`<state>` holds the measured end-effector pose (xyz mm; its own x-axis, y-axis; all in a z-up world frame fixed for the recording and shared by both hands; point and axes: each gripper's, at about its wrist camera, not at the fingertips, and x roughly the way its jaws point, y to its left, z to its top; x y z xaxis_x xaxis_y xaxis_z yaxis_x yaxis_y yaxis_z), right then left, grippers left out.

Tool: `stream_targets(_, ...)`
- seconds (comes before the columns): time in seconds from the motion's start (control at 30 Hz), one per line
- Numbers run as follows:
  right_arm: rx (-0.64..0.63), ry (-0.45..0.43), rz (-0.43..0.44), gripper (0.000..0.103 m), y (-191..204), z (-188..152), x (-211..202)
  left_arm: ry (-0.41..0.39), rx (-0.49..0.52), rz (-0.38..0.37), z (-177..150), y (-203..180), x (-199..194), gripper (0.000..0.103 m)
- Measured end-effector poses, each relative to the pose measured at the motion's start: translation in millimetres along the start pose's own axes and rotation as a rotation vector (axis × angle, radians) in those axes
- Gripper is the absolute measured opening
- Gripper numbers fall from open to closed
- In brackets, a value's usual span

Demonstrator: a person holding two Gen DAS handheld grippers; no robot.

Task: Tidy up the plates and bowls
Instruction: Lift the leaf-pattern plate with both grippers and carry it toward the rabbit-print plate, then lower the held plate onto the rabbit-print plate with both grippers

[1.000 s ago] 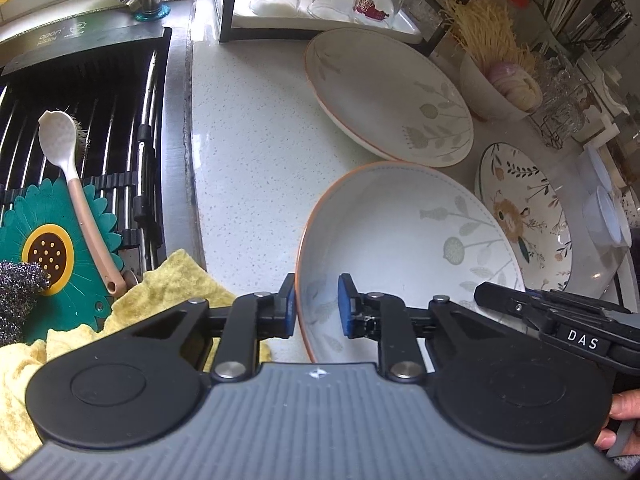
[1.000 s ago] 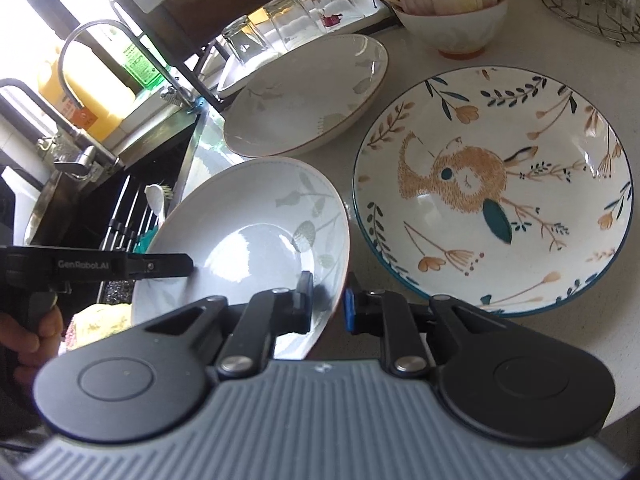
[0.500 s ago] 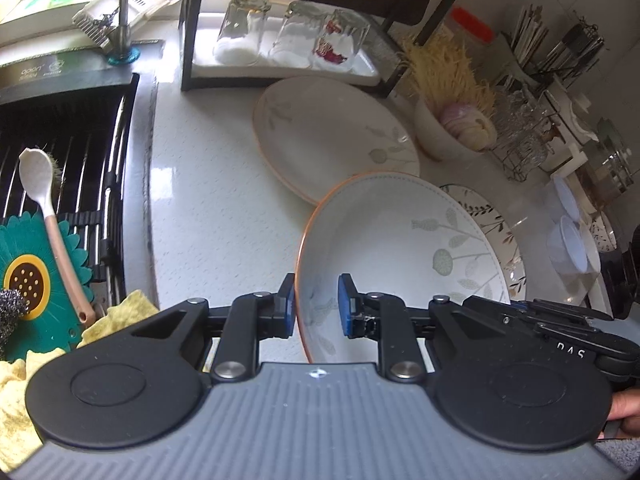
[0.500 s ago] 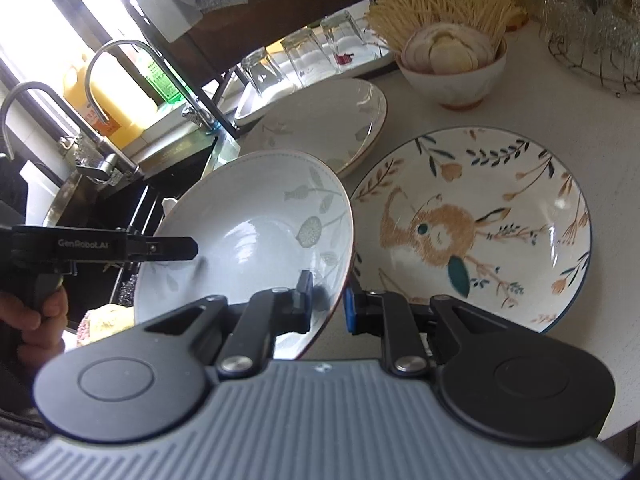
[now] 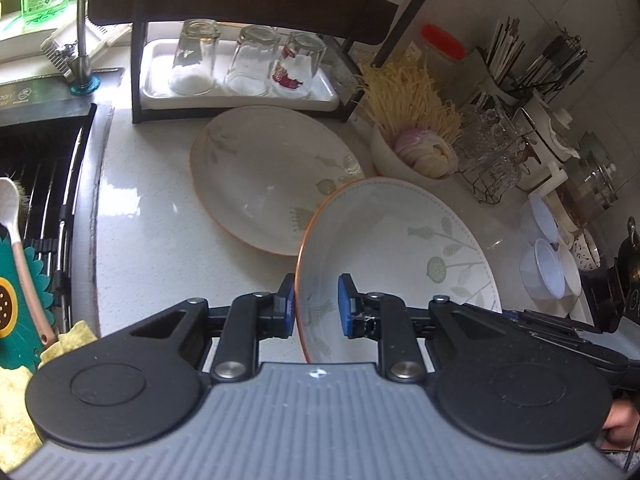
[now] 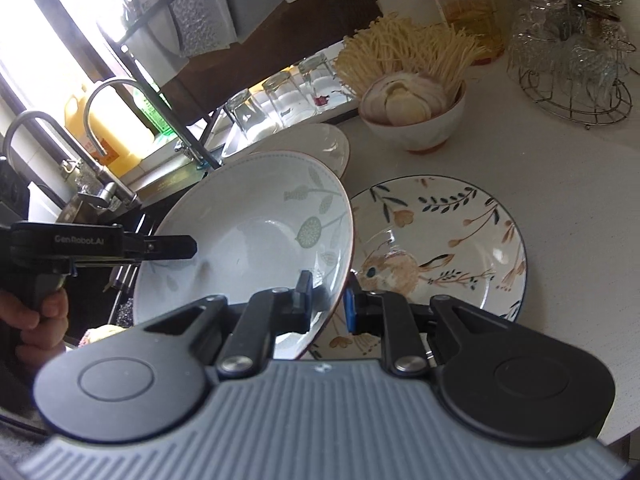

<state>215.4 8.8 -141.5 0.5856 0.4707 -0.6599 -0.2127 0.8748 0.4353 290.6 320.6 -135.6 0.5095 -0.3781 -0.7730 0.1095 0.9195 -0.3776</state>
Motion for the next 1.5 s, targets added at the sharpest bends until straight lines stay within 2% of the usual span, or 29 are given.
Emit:
stream_targets(0.17, 0.006, -0.006, 0.004, 0.019, -9, 3, -8, -0.009, -0.008, 0.008, 3, -13, 2, 0.024)
stream_targets(0.53, 0.030, -0.001, -0.010, 0.019, -31, 11, -10, 0.029, -0.003, 0.021, 4, -33, 22, 0.024)
stream_targets(1.07, 0.031, 0.019, -0.114, 0.019, -72, 17, -1, 0.128, -0.003, 0.021, 7, -59, 92, 0.024)
stream_targets(1.23, 0.025, 0.036, -0.132, 0.019, -76, 15, 0, 0.152, 0.012, 0.027, 6, -64, 102, 0.024)
stream_targets(1.5, 0.028, 0.015, -0.156, 0.019, -78, 13, -1, 0.181, 0.037, 0.039, 5, -70, 110, 0.025)
